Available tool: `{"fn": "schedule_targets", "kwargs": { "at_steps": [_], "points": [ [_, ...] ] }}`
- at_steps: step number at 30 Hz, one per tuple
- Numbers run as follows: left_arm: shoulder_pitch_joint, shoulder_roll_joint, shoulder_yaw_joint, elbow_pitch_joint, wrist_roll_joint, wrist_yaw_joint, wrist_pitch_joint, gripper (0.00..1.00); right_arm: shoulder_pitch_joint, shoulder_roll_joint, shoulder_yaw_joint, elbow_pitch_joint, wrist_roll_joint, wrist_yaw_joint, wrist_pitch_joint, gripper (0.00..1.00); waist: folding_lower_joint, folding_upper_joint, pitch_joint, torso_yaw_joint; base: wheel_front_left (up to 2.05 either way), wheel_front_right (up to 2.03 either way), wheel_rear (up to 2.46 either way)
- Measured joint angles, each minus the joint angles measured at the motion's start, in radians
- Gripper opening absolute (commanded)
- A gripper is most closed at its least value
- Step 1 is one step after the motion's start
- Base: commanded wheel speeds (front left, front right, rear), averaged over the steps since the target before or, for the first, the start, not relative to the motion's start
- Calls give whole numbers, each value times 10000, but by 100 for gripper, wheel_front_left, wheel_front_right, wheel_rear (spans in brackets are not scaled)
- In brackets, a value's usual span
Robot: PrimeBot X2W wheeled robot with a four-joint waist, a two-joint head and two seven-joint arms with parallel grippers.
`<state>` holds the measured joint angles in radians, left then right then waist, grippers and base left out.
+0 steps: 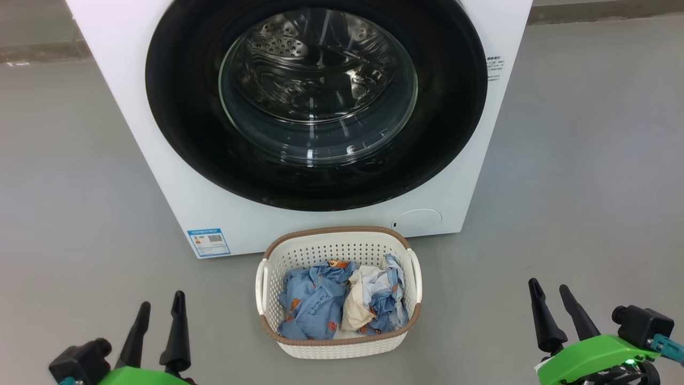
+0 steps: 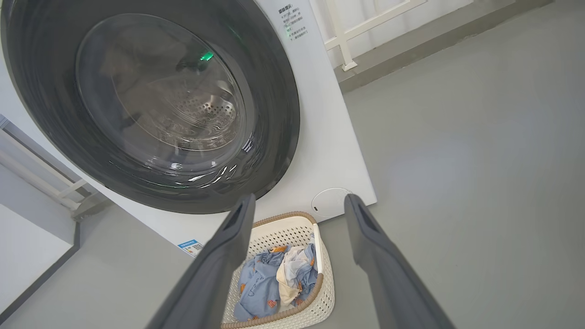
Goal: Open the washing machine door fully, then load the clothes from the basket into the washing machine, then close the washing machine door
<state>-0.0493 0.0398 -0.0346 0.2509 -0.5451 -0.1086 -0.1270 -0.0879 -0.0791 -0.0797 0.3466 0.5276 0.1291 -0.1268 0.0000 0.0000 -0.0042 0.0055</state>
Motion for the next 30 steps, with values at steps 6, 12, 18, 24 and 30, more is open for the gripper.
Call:
{"fn": "schedule_targets", "kwargs": {
  "at_steps": [6,12,18,24,30],
  "points": [
    [-44,113,-90,17,721,2,-207,100,-183,-2,0,71,-742,0,-209,100,0,0,0,-4,0,0,0],
    [-81,130,-186,61,1373,17,-345,100,-187,-6,0,136,-1561,0,-397,100,0,0,-5,-10,0,0,0],
    [-112,132,-226,224,1948,31,-522,100,-212,-4,2,188,-2266,0,-518,100,0,0,-14,-10,0,0,0],
    [-216,132,-238,426,2456,27,-713,100,-305,-2,-8,215,-2824,0,-719,100,0,0,-29,-10,0,0,0],
    [-239,130,-228,617,3014,25,-878,100,-419,0,-8,251,-3246,0,-878,100,0,0,-50,-9,0,0,0]
  ]
}}
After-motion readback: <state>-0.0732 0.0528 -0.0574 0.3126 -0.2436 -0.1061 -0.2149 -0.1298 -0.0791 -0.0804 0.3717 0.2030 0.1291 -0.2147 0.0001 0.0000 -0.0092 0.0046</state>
